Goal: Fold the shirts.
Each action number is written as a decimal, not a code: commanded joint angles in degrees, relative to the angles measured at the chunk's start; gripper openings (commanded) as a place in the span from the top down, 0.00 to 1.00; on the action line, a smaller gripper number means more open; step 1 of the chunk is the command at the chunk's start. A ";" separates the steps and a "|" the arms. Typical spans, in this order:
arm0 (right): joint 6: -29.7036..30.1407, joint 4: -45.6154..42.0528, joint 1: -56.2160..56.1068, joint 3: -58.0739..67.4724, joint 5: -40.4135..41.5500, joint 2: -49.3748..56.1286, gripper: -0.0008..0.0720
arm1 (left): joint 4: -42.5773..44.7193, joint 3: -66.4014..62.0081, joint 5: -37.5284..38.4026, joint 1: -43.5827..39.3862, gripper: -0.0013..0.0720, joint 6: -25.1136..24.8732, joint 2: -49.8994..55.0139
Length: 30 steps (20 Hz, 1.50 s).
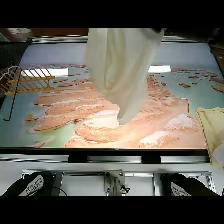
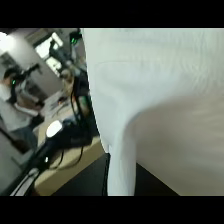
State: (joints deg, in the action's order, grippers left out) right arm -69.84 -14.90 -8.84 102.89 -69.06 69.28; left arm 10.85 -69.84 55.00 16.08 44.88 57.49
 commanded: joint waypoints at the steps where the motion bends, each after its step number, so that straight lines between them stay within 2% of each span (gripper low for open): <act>1: -18.51 -23.76 -0.33 0.00 -18.38 -3.48 0.89 | 8.00 0.00 1.88 3.06 0.66 2.58 -0.96; 3: -23.37 -37.09 -0.31 0.00 -24.52 -5.46 0.89 | 10.01 0.02 2.64 3.08 0.44 2.60 -0.57; 5: -24.85 -44.28 -0.31 0.00 -29.29 -6.19 0.89 | 11.50 0.15 2.62 3.06 0.43 2.60 0.00; 8: -25.03 -49.48 -0.31 0.00 -32.70 -6.12 0.89 | 11.87 0.72 4.17 2.45 0.43 3.91 1.51; 12: -24.39 -50.80 -0.31 0.00 -33.18 -6.16 0.89 | 11.89 1.11 12.11 -3.72 0.42 4.98 7.61; 13: -24.74 -50.77 -0.31 0.00 -33.97 -6.19 0.89 | 11.87 1.11 12.09 -6.47 0.34 4.96 9.64; 14: -25.46 -50.75 -0.31 0.00 -35.74 -6.19 0.89 | 11.82 1.11 11.39 -9.64 0.27 4.96 11.87; 19: -27.04 -54.64 -0.26 0.00 -37.33 -9.29 0.89 | 9.75 1.05 0.00 -27.34 0.27 4.90 23.96; 22: -27.02 -58.01 -0.26 0.00 -37.33 -11.89 0.89 | 4.50 1.05 -2.86 -34.75 0.27 4.68 30.14; 23: -27.02 -58.16 -0.26 0.00 -37.33 -12.52 0.89 | 2.93 1.03 -2.56 -36.68 0.23 4.68 31.98; 24: -27.12 -58.14 -0.26 0.00 -37.33 -12.96 0.89 | 1.27 1.03 -2.49 -38.58 0.22 4.66 33.79; 26: -27.85 -58.05 -0.28 0.00 -37.35 -13.27 0.89 | -3.89 0.79 -2.49 -41.59 0.22 2.43 36.85; 27: -27.87 -57.99 -0.28 0.00 -37.35 -13.27 0.89 | -7.52 0.35 -2.27 -42.88 0.13 1.18 38.29; 28: -27.85 -57.90 -0.28 0.00 -37.31 -13.25 0.89 | -11.17 -0.37 -1.86 -44.28 0.10 0.59 39.87; 30: -27.85 -57.75 -0.28 0.00 -37.33 -13.27 0.89 | -13.90 -2.49 -1.86 -46.97 0.09 0.63 42.77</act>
State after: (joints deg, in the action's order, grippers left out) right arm -97.38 -72.44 -9.15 102.91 -105.82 56.31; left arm 4.21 -70.43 53.04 -26.76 46.92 96.01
